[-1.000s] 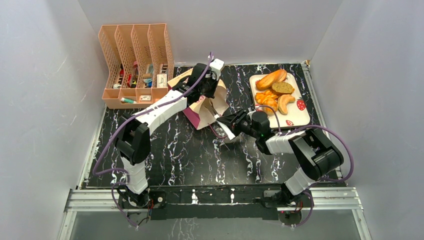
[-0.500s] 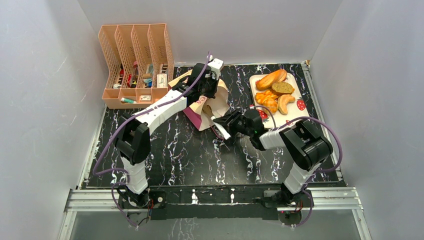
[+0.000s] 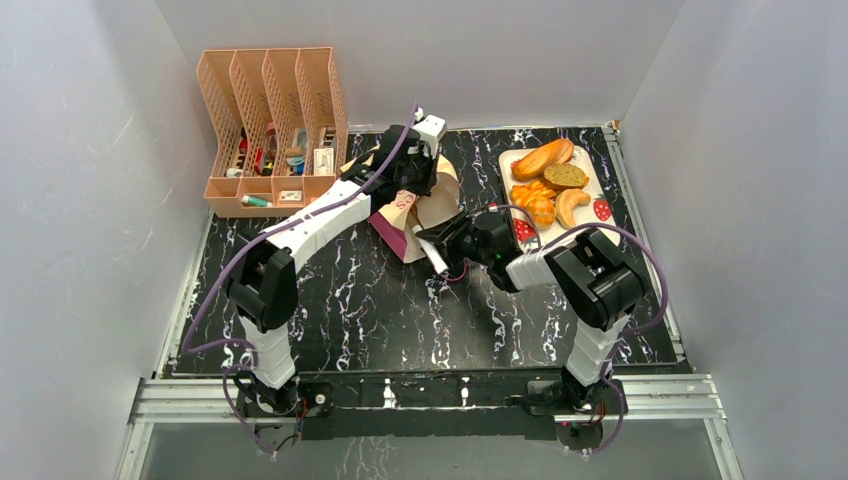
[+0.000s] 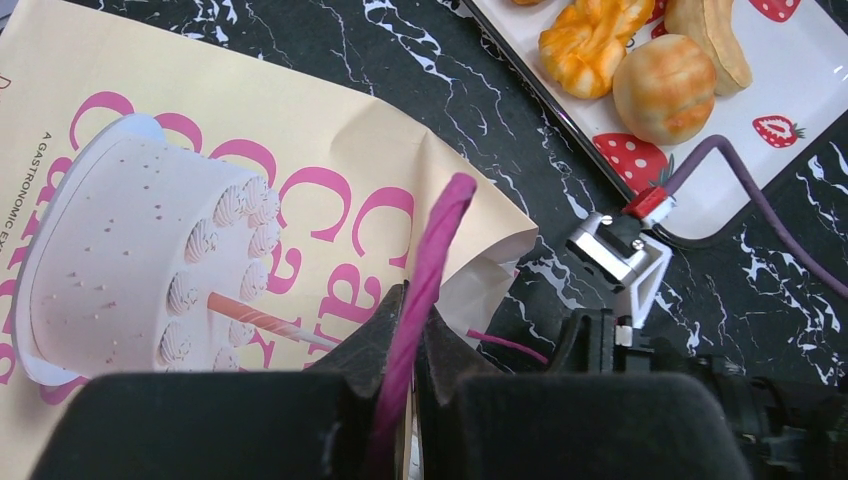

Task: Take the fake bread out of the paper bag
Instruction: Take out the fake bread from the paper bag.

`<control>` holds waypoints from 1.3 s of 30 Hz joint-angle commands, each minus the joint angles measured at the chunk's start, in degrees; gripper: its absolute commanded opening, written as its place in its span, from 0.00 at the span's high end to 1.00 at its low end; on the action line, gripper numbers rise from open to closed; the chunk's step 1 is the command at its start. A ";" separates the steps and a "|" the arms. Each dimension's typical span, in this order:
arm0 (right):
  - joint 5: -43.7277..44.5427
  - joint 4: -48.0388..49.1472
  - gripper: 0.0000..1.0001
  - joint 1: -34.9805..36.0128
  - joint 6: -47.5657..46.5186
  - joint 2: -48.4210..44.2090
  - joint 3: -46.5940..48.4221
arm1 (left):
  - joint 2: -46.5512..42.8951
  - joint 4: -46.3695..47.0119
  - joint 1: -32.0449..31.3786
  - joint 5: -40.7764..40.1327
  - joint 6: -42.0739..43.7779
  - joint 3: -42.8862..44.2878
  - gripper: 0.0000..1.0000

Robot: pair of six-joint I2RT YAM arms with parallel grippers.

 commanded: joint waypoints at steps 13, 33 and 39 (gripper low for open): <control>3.65 10.46 0.90 0.48 2.09 6.74 5.22 | -5.69 0.84 -0.40 1.31 0.00 -2.36 1.00; 1.48 12.30 1.00 0.44 0.48 -9.98 -9.35 | -4.08 1.81 0.67 -8.42 0.71 -1.39 1.00; 1.58 7.45 1.00 0.36 -1.53 -20.38 -15.78 | -1.21 1.37 0.99 -9.15 0.11 2.05 1.00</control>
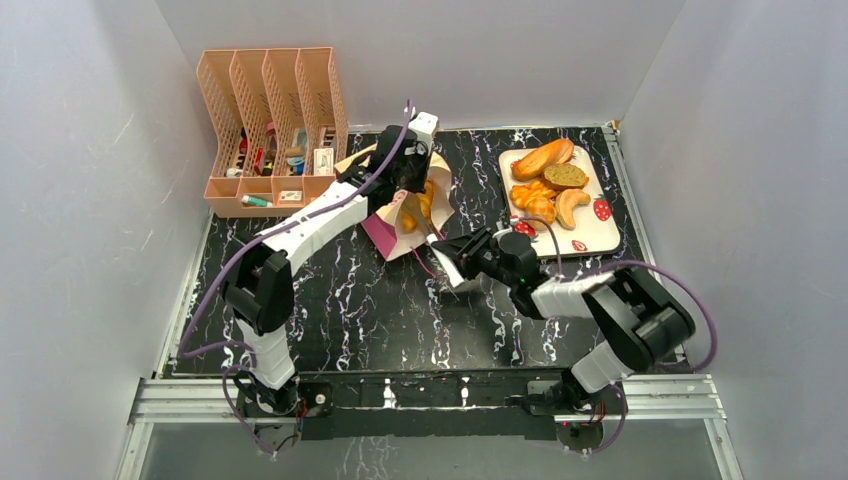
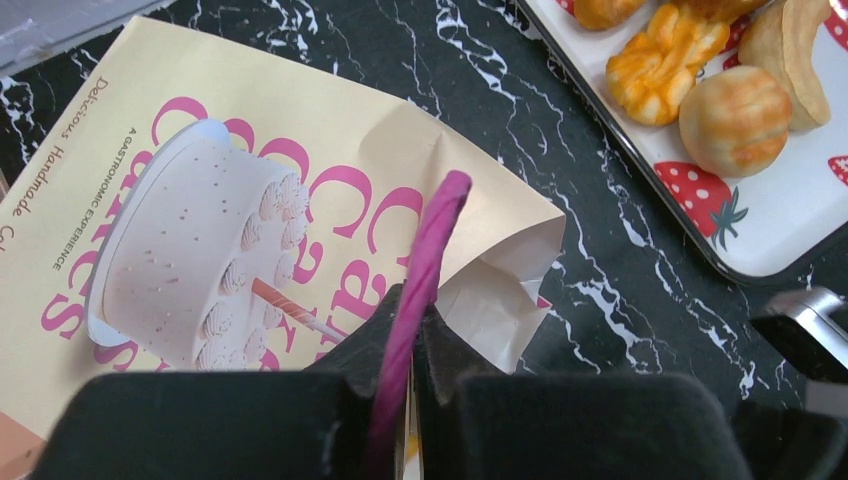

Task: Take the fake bread out of the paper bag
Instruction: Take out the fake bread from the paper bag, then place the fake bread in the container.

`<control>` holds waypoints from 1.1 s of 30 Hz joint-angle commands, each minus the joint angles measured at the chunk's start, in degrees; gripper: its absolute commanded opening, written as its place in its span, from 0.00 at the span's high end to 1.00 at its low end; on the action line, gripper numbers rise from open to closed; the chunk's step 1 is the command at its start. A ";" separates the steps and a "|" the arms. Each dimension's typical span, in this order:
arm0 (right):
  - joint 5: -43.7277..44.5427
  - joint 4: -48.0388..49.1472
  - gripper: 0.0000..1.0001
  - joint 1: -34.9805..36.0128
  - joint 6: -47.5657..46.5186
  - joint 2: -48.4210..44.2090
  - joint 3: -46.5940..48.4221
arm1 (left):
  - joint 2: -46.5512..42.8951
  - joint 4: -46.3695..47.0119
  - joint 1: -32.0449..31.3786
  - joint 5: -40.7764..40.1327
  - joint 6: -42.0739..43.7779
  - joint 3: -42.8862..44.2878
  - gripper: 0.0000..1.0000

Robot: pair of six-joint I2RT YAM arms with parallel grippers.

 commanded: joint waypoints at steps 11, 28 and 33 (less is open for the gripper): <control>6.13 -29.67 1.00 -0.11 -11.68 -42.89 -7.42 | 7.66 -5.33 0.94 -4.24 1.32 16.29 1.00; 35.30 -51.83 1.00 -0.24 -18.37 -57.37 2.45 | 13.03 -17.93 2.02 -4.28 -1.32 38.69 1.00; 41.44 -51.38 1.00 -0.67 -19.51 -54.22 5.19 | 11.84 -20.83 3.62 0.02 -6.78 42.21 1.00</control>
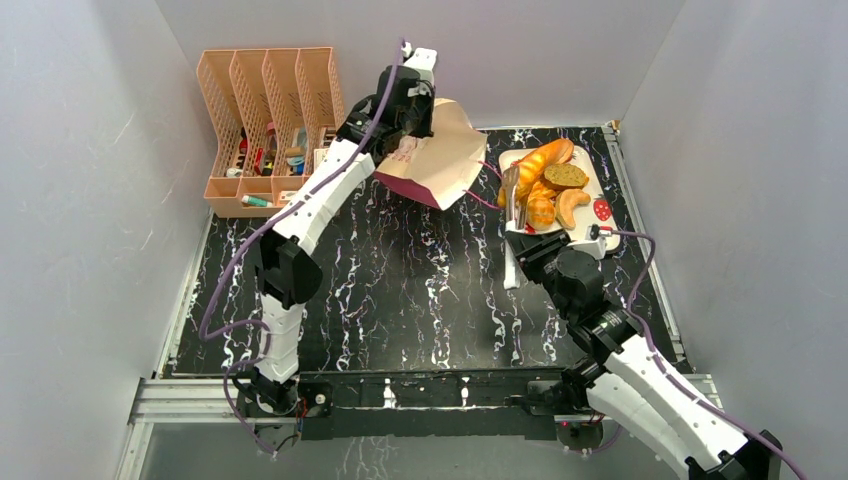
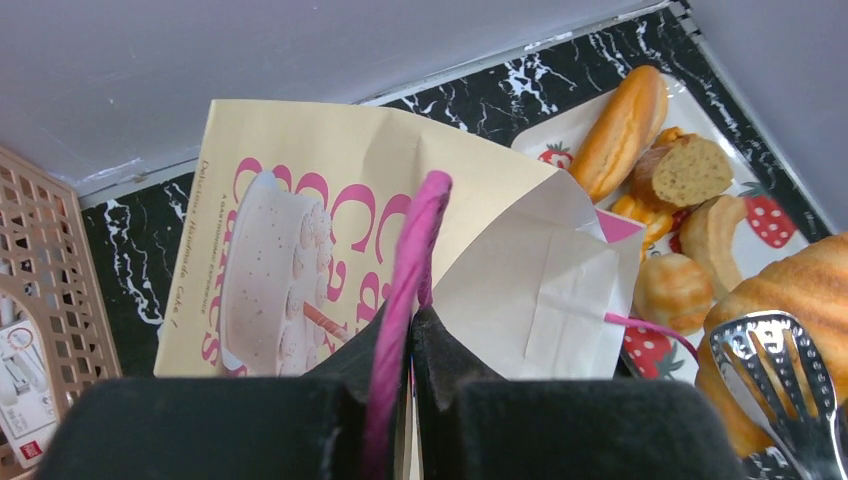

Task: Take the fake bread out of the paper bag
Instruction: Place the fake bread in the container.

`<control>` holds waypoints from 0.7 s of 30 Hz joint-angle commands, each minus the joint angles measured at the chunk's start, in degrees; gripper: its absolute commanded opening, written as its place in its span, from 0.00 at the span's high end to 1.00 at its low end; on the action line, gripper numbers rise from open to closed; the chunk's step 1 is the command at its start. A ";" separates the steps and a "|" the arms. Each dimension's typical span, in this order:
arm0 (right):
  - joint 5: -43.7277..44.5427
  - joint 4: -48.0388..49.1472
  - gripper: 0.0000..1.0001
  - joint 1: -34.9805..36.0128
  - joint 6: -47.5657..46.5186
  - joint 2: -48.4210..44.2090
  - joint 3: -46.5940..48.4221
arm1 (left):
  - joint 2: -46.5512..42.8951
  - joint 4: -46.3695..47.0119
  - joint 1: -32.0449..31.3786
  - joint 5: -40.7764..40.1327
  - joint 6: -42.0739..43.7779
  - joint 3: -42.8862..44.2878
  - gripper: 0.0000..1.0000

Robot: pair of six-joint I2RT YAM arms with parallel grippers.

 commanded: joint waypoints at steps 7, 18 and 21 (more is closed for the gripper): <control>14.86 5.57 1.00 -2.00 -2.20 2.39 6.20 | -4.65 -4.16 3.39 7.55 -12.84 5.32 1.00; 12.43 4.90 1.00 -12.24 -2.75 2.63 5.84 | -7.78 1.76 7.81 14.83 -23.01 -0.82 1.00; 5.00 7.08 1.00 -19.27 -1.19 4.63 2.66 | -8.41 3.71 8.52 17.62 -26.79 -1.64 1.00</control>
